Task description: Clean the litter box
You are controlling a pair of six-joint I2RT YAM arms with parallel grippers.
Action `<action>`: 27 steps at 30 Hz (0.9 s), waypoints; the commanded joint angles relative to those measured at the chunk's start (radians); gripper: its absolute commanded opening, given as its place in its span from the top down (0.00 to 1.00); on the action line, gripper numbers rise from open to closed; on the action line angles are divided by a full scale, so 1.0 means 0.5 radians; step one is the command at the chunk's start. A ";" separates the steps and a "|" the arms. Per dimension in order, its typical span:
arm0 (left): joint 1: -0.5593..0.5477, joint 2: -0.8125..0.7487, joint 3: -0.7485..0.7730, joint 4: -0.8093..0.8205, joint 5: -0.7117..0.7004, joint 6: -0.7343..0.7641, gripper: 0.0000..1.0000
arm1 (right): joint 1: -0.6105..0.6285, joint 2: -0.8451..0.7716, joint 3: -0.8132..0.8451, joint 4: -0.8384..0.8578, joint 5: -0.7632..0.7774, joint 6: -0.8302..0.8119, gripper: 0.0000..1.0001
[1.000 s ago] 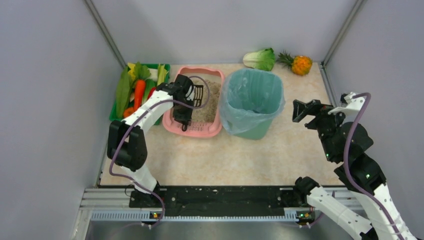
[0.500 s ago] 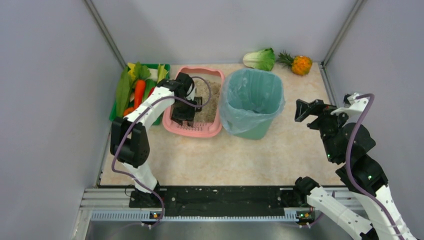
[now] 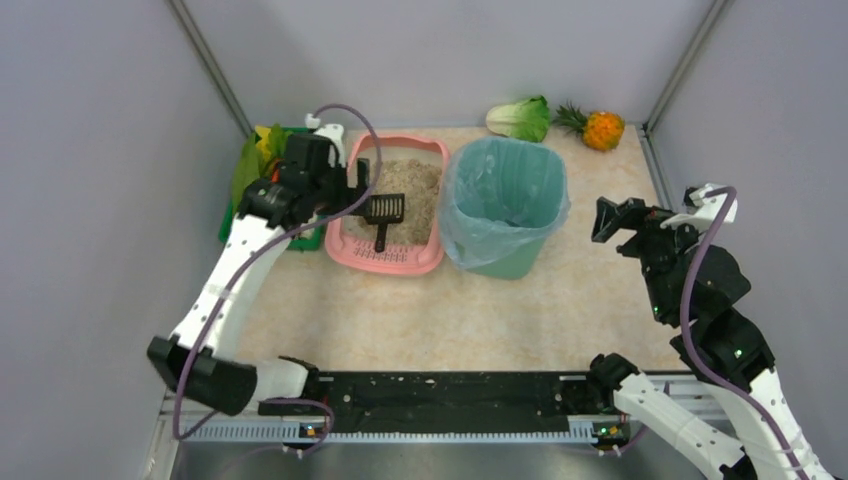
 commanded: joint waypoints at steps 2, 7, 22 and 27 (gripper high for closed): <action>0.027 -0.570 -0.234 0.492 -0.518 -0.039 0.02 | 0.007 -0.037 0.030 0.081 0.147 -0.192 0.03; 0.027 -1.066 -0.479 0.745 -0.866 0.073 0.01 | 0.007 -0.130 -0.043 0.161 0.175 -0.289 0.01; 0.027 -1.863 -0.995 1.276 -1.301 0.247 0.01 | 0.009 -0.231 -0.178 0.320 0.276 -0.418 0.01; 0.028 -1.953 -1.075 1.327 -1.324 0.236 0.01 | 0.007 -0.231 -0.192 0.330 0.325 -0.407 0.01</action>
